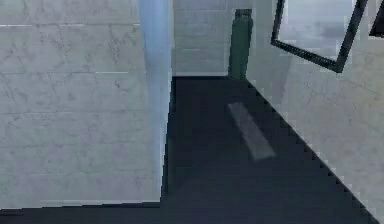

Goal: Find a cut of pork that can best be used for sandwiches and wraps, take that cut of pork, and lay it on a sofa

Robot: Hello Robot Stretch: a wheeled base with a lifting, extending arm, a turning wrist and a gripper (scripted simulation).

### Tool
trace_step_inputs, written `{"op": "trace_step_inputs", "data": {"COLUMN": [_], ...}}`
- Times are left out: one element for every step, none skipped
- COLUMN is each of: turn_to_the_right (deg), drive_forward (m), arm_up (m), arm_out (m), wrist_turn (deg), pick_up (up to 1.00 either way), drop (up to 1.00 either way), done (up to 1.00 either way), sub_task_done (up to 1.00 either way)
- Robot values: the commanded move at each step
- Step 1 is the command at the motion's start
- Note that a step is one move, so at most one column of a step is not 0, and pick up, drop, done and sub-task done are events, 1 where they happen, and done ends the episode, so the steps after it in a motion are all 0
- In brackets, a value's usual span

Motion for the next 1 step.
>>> {"op": "trace_step_inputs", "data": {"turn_to_the_right": [-45.0], "drive_forward": [0.00], "arm_up": [0.00], "arm_out": [0.00], "wrist_turn": [0.0], "pick_up": [0.00], "drop": [0.00], "done": [0.00], "sub_task_done": [0.00]}}
